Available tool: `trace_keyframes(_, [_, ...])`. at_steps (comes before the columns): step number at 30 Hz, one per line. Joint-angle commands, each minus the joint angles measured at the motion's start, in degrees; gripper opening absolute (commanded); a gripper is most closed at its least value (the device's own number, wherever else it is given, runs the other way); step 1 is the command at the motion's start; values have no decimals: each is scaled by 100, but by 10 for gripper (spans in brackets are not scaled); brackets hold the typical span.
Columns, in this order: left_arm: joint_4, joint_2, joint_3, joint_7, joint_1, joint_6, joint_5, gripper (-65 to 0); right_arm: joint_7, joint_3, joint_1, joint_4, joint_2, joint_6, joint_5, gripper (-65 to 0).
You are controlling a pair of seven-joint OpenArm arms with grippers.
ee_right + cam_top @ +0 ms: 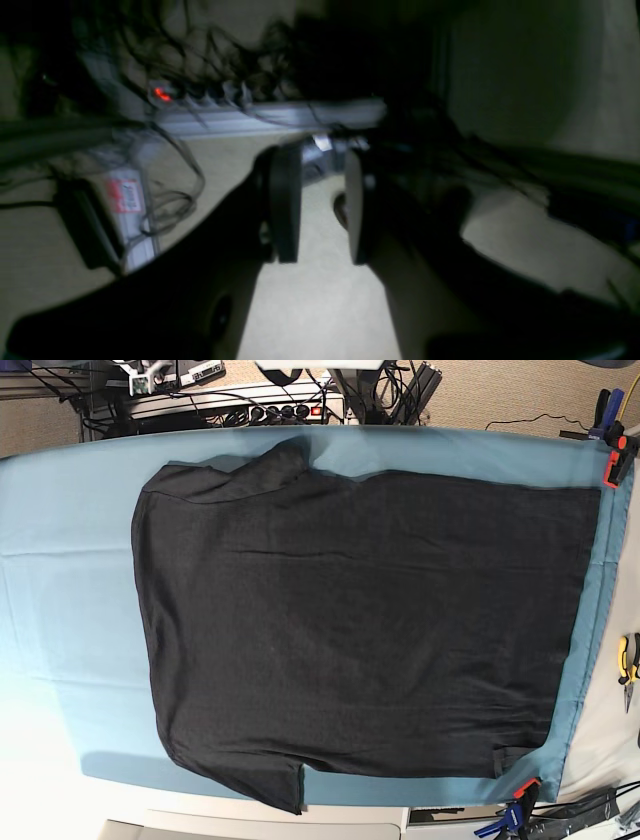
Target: Fold the T-shirt properly
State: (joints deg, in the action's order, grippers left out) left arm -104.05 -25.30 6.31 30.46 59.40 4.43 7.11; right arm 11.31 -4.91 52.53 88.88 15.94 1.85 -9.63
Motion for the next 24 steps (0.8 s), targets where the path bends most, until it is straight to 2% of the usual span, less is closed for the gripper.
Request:
trace_keyframes(1, [-192, -48, -11, 83, 114, 2, -11, -442, -35, -46, 144, 293, 55, 42, 4, -488])
trace_keyframes(7, [-787, -63, -35, 212, 87, 7, -393, -442, 181, -400, 431, 1543, -131, 57, 15, -488])
trace_keyframes(11, [-1211, -61, -205, 127, 0, 7, -352, -442, 240, -662, 428, 2028, -151, 57, 15, -488])
trace_keyframes(17, [-1888, -61, -824, 127, -411, 2, 7, -442, 240, -1025, 345, 2444, -153, 57, 24, -488])
trace_keyframes(24, [-1965, -57, -1482, 70, -1023, 114, 59, -442, 284, -1172, -35, 2474, -208, 63, 92, -488])
